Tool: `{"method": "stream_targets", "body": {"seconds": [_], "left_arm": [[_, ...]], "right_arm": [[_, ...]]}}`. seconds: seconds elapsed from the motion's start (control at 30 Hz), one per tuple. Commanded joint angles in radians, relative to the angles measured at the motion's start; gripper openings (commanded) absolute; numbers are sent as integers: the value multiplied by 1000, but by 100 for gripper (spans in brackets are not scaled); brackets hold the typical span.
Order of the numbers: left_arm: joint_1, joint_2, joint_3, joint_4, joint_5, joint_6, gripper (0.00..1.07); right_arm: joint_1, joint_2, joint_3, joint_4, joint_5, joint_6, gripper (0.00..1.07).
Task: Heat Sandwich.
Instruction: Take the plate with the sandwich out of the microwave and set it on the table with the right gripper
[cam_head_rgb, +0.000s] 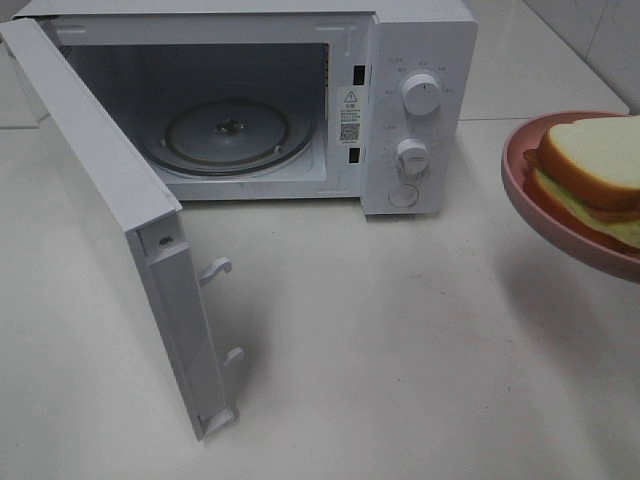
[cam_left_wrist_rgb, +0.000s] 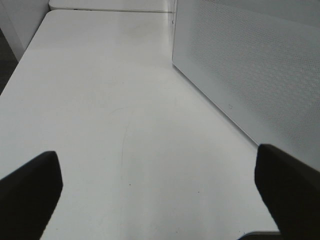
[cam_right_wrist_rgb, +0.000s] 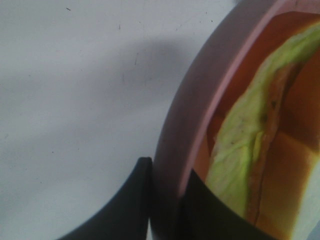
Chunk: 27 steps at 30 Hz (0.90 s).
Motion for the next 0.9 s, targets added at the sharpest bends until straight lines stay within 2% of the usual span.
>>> {"method": "stream_targets", "body": {"seconds": [0.03,0.43,0.7,0.9], "left_arm": [[3,-6,4,-1,-12,-3,98],[3,-6,4,-1,-12,-3,98],[3,-6,4,-1,-12,-3,98],[3,-6,4,-1,-12,-3,98]], "right_arm": [[1,-7,-3,-57,21,84,2],[1,-3,-4,-135,106,258,2],[1,69,-6,-207,150,519,2],[1,193,-6,-283,187,809,2]]}}
